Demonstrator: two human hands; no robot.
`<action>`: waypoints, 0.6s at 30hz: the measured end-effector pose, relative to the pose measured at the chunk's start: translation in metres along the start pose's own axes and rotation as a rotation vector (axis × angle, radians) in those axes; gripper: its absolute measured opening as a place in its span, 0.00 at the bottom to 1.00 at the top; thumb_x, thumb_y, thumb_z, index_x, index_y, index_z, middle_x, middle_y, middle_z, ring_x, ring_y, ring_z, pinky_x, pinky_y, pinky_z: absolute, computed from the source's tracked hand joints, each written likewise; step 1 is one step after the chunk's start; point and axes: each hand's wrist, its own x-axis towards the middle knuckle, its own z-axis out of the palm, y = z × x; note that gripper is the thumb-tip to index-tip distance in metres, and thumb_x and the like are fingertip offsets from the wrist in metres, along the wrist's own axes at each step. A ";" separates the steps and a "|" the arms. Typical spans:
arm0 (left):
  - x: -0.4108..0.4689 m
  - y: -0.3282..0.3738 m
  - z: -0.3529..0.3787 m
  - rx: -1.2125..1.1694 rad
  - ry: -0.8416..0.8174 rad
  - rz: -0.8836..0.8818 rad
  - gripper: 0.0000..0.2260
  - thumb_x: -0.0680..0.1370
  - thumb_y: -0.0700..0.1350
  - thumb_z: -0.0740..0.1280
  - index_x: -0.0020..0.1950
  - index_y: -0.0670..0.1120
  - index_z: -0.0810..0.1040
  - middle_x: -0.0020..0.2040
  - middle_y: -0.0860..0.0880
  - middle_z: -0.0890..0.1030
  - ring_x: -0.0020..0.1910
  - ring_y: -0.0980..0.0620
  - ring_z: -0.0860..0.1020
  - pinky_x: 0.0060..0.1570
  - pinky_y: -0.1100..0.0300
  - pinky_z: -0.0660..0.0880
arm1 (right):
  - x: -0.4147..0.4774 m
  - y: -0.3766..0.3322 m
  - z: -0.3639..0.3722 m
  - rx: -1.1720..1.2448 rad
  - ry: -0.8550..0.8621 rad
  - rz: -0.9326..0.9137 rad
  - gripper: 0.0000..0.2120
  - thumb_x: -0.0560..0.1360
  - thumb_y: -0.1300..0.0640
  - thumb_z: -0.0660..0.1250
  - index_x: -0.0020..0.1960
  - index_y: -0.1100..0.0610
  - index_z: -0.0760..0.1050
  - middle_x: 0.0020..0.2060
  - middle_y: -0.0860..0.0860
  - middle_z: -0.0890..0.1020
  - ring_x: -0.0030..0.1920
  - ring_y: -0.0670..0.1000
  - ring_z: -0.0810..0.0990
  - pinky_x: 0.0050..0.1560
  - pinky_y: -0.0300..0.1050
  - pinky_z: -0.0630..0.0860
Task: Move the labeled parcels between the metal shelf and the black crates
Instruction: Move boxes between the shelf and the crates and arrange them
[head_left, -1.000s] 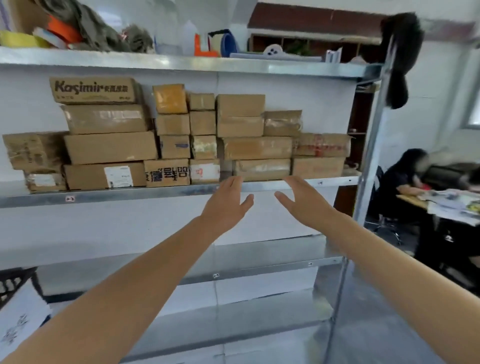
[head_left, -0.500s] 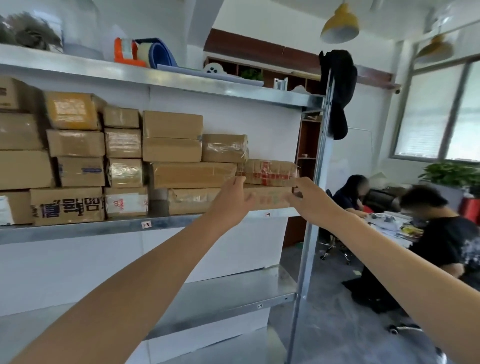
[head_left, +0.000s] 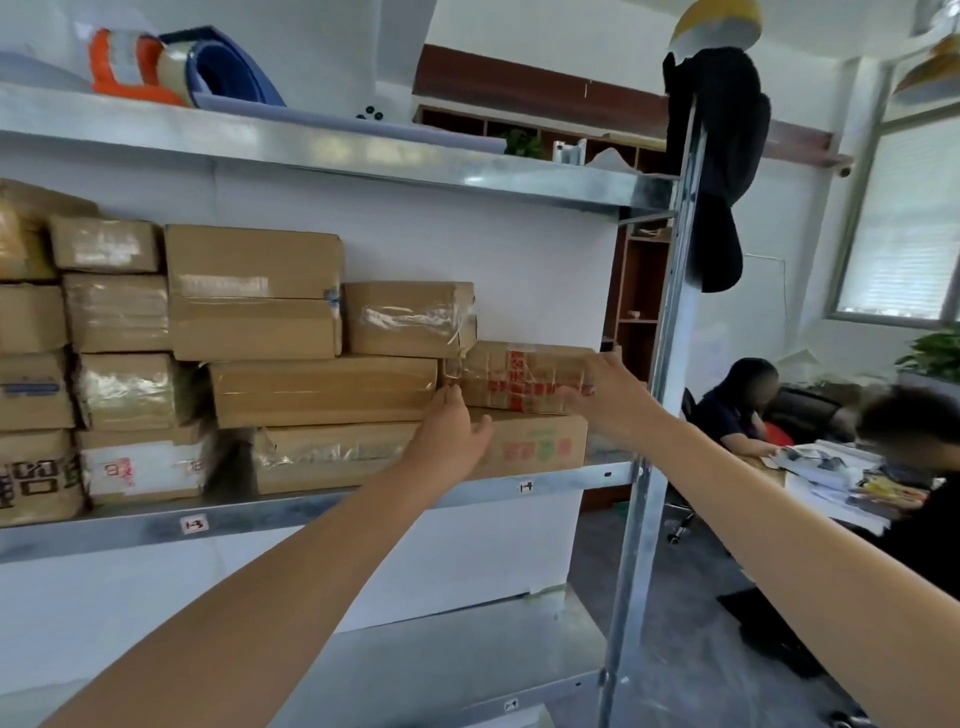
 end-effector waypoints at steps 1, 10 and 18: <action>0.003 -0.001 0.004 0.005 0.020 -0.007 0.30 0.83 0.49 0.60 0.79 0.38 0.52 0.79 0.41 0.57 0.76 0.44 0.60 0.71 0.55 0.60 | 0.008 0.005 0.001 -0.015 0.005 0.015 0.27 0.81 0.49 0.64 0.75 0.60 0.63 0.70 0.57 0.68 0.66 0.58 0.73 0.68 0.54 0.71; 0.032 0.017 0.022 -0.097 0.151 -0.176 0.34 0.81 0.50 0.62 0.80 0.38 0.50 0.77 0.40 0.61 0.75 0.42 0.63 0.72 0.49 0.65 | 0.066 0.056 0.012 0.128 0.018 0.189 0.25 0.82 0.58 0.63 0.75 0.63 0.60 0.66 0.63 0.74 0.63 0.62 0.76 0.52 0.48 0.73; 0.050 0.030 0.030 -0.184 0.212 -0.299 0.31 0.79 0.50 0.65 0.77 0.39 0.57 0.74 0.41 0.62 0.72 0.42 0.65 0.68 0.49 0.66 | 0.093 0.075 0.019 0.377 -0.031 0.220 0.21 0.81 0.53 0.61 0.70 0.63 0.68 0.51 0.56 0.81 0.46 0.51 0.78 0.43 0.47 0.75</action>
